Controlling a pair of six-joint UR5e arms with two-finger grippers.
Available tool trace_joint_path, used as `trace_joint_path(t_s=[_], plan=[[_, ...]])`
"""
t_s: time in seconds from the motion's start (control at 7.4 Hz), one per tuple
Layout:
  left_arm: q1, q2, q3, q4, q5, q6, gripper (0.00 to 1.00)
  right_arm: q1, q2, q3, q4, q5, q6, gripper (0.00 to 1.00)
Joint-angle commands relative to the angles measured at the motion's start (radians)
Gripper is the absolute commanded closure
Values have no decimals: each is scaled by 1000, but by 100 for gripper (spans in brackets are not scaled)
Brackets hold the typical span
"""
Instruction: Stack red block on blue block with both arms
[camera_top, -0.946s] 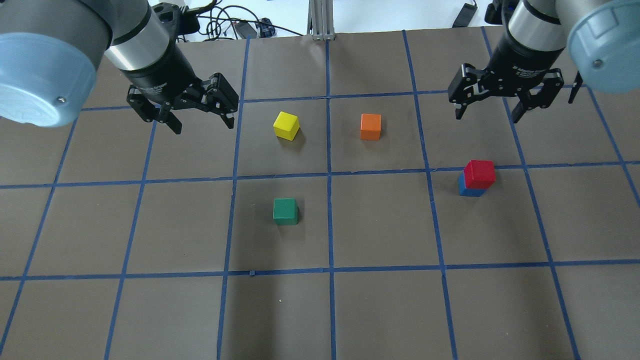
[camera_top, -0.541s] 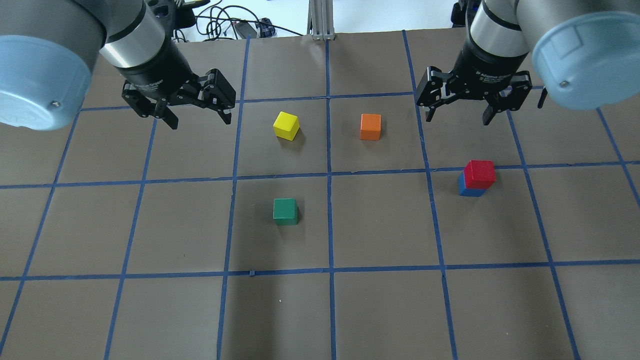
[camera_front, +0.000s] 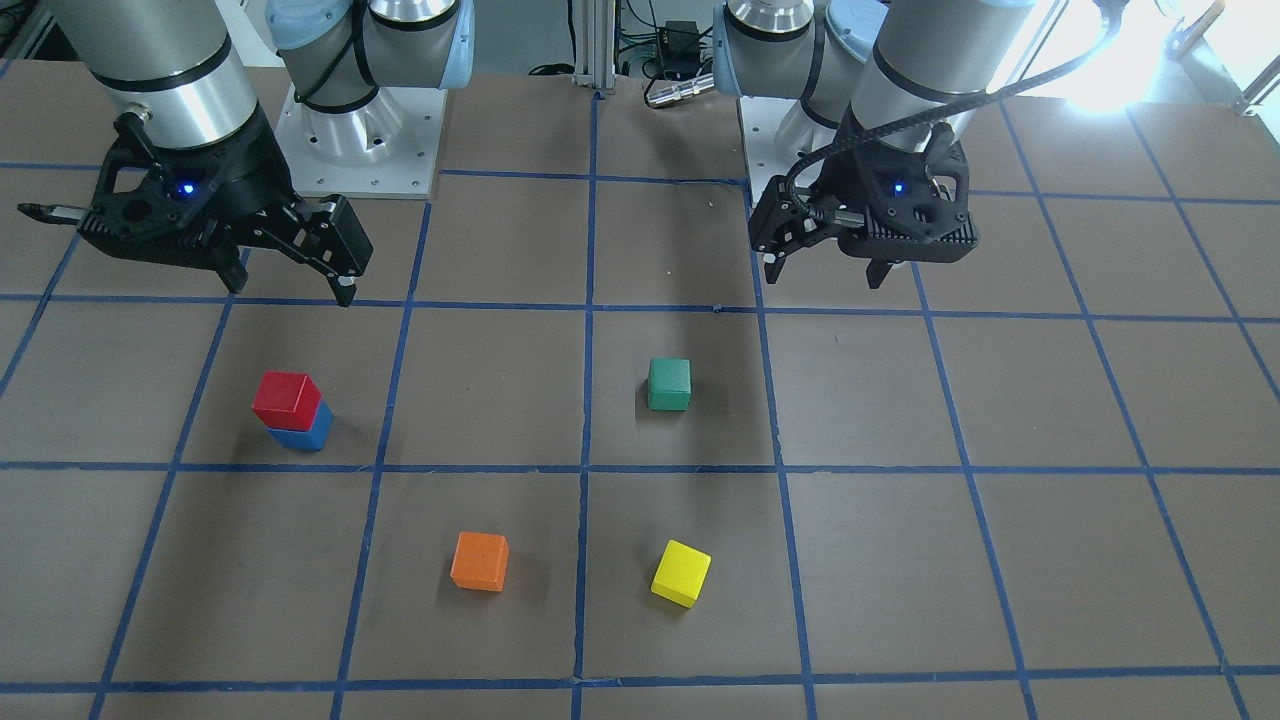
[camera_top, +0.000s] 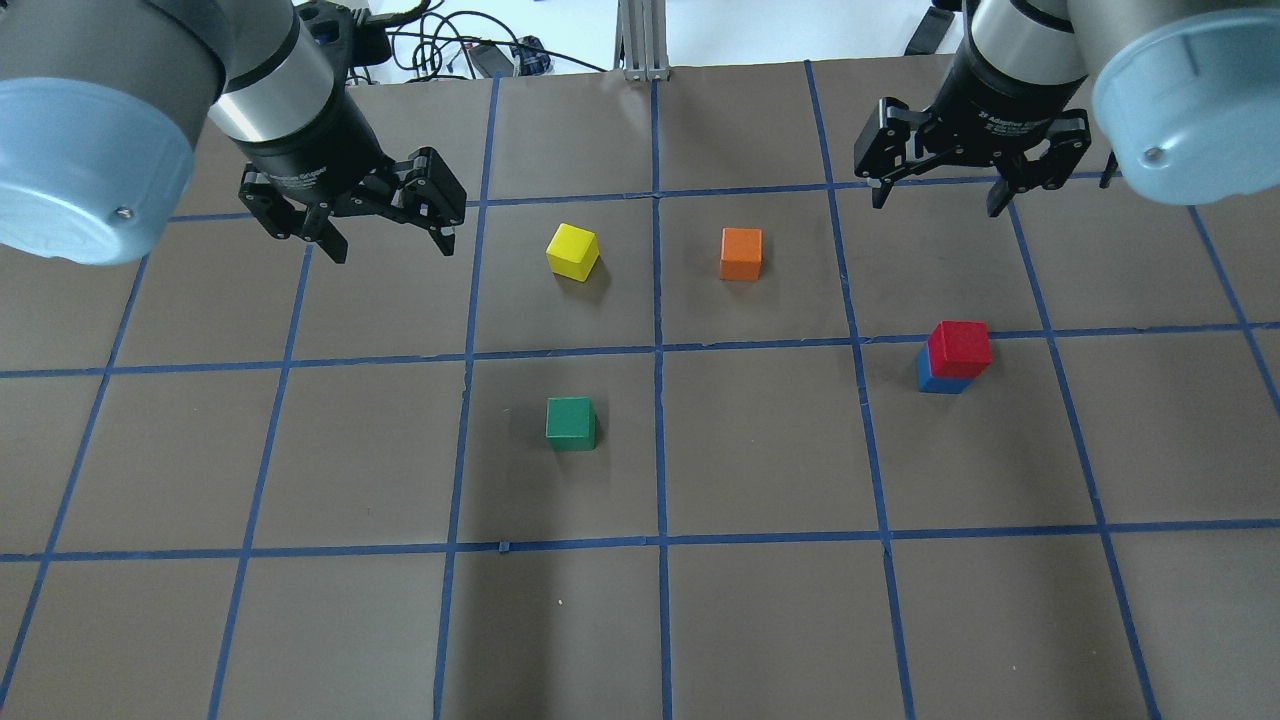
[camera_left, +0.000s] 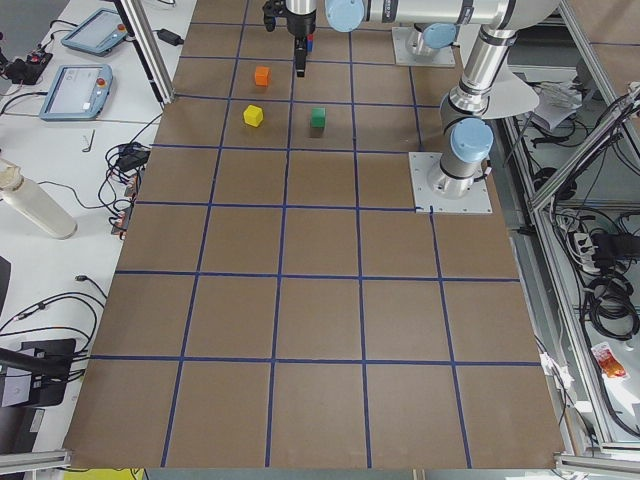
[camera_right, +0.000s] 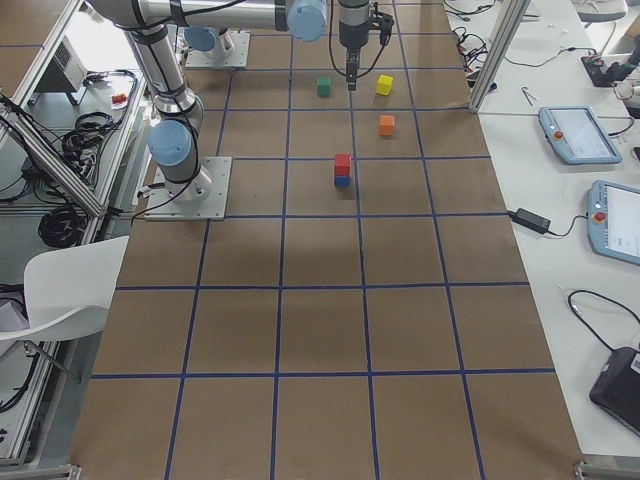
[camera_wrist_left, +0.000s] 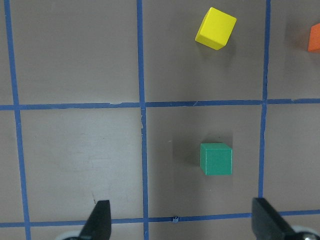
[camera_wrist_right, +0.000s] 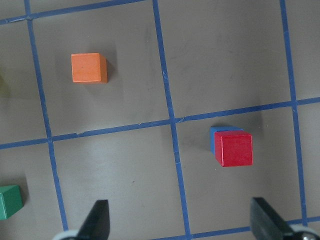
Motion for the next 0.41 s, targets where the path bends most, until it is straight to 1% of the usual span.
trace_joint_path(t_s=[0.0, 0.27], plan=[[-1, 2, -1, 0, 1, 1, 0, 0, -1, 3, 8, -6, -1, 0], [-1, 2, -1, 0, 2, 1, 0, 2, -3, 7, 2, -4, 7, 0]])
